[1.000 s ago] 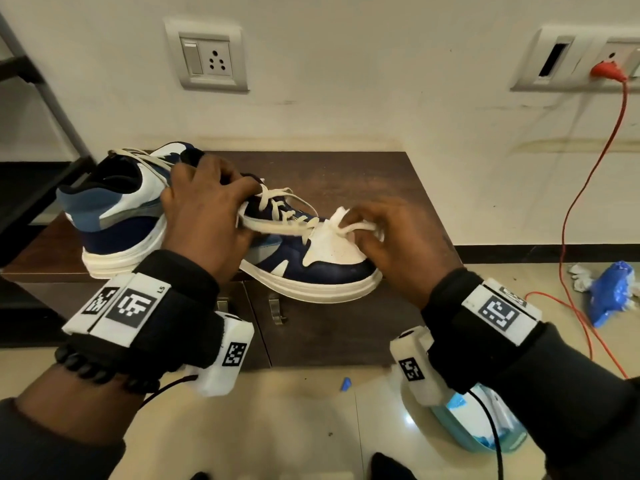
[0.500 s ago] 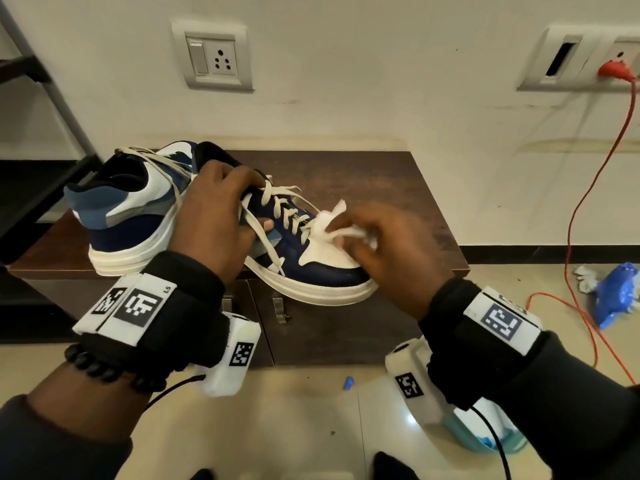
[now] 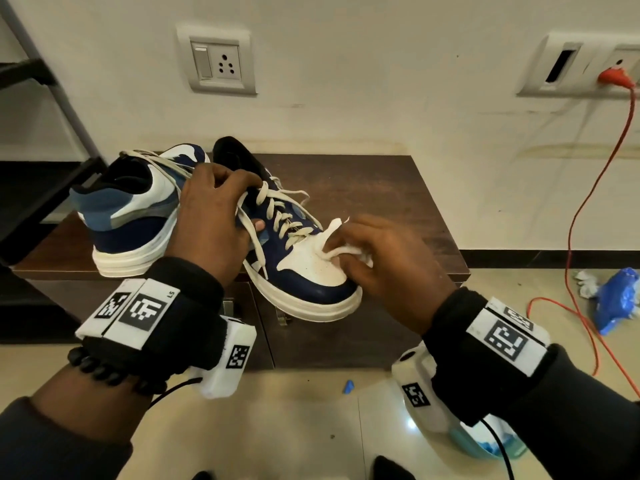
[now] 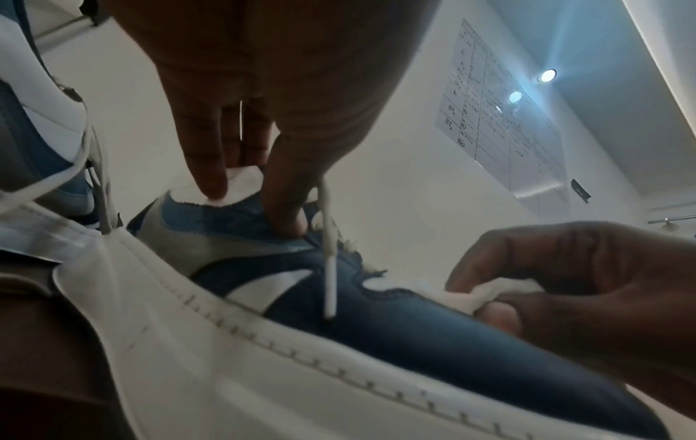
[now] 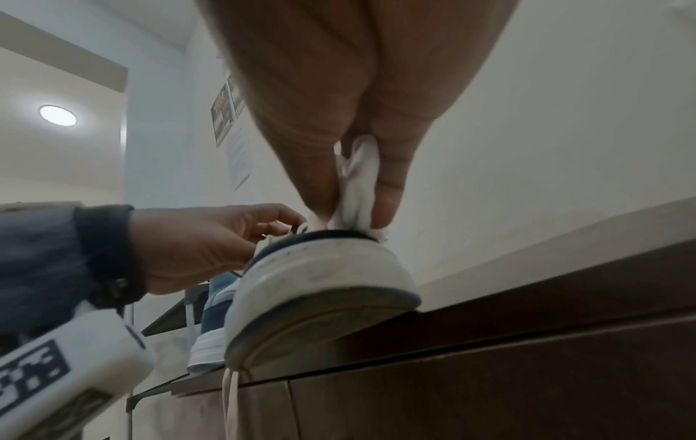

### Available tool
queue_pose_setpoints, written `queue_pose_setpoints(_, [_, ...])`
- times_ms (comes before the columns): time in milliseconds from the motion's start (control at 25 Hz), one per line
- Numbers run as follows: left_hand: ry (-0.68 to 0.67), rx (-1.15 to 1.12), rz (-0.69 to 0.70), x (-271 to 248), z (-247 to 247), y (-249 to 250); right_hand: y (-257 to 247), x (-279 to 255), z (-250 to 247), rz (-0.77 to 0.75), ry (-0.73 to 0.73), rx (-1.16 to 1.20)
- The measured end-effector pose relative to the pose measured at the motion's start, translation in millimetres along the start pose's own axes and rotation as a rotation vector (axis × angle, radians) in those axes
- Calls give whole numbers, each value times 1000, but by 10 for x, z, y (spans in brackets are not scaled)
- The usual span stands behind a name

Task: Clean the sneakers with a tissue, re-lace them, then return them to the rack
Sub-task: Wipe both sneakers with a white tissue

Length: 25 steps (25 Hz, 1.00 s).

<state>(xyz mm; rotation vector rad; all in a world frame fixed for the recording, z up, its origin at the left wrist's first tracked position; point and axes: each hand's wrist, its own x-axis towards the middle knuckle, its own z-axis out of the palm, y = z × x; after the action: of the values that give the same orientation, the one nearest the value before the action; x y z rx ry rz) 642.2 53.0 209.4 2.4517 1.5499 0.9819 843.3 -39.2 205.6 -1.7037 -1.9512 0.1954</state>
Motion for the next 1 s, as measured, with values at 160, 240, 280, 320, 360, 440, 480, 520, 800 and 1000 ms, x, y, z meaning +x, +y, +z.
queue_pose_setpoints(160, [-29, -16, -4, -1, 26, -25, 28, -43, 50, 43, 6, -29])
queue_pose_setpoints(240, [-98, -52, -37, -36, 24, -39, -41, -92, 53, -82, 59, 78])
queue_pose_setpoints(280, [-139, -84, -62, -39, 22, -48, -74, -118, 68, -144, 78, 93])
queue_pose_setpoints(320, [-175, -108, -76, -32, 23, -58, -96, -141, 93, -192, 87, 83])
queue_pose_setpoints(360, [-196, -116, -77, -28, 21, -58, -111, -163, 129, -234, 89, 68])
queue_pose_setpoints(440, [-199, -102, -61, -16, 5, -44, -136, -193, 188, -349, 65, 20])
queue_pose_setpoints(480, [-195, -93, -58, -18, -6, -34, -152, -206, 203, -419, 33, -18])
queue_pose_setpoints(520, [-196, -87, -57, -14, -18, -26, -153, -209, 194, -480, -3, -53])
queue_pose_setpoints(800, [-209, -79, -62, -19, -59, 18, -77, -300, -37, -593, -139, -207])
queue_pose_setpoints(1000, [-198, -74, -55, -27, -46, 24, -270, -240, 71, -523, -39, -206])
